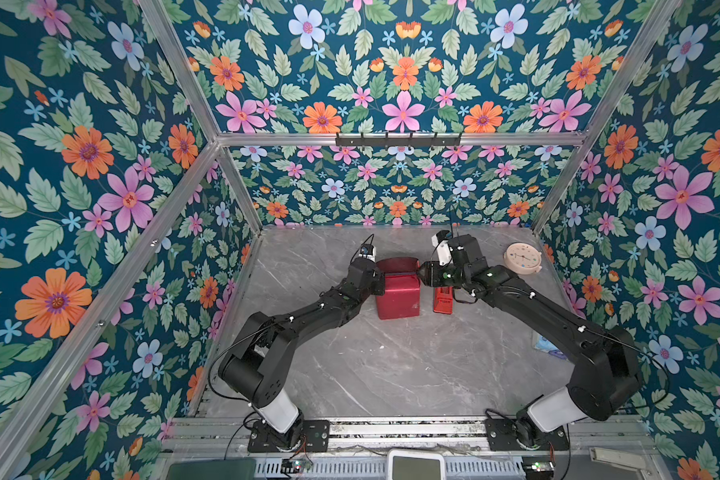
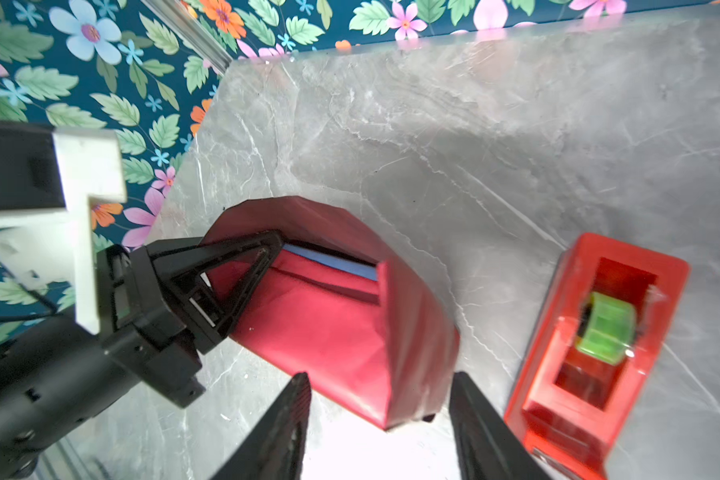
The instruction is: Wrap the gift box in paper
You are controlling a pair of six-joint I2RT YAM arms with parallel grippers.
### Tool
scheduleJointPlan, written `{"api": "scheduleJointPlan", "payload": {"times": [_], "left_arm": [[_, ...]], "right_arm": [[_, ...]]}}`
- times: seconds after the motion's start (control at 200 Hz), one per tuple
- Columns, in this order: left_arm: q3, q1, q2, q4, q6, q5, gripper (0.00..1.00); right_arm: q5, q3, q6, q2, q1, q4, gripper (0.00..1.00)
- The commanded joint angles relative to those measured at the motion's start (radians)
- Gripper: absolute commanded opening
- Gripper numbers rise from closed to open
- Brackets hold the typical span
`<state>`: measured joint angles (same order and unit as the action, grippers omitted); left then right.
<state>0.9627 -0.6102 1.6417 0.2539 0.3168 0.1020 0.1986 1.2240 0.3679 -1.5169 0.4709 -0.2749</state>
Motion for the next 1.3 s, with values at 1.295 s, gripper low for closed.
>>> {"api": "scheduleJointPlan", "payload": {"times": [1.295], "left_arm": [[0.041, 0.0, 0.024, -0.047, 0.004, -0.039, 0.0]], "right_arm": [[0.213, 0.111, 0.075, -0.308, -0.064, 0.062, 0.54]]}}
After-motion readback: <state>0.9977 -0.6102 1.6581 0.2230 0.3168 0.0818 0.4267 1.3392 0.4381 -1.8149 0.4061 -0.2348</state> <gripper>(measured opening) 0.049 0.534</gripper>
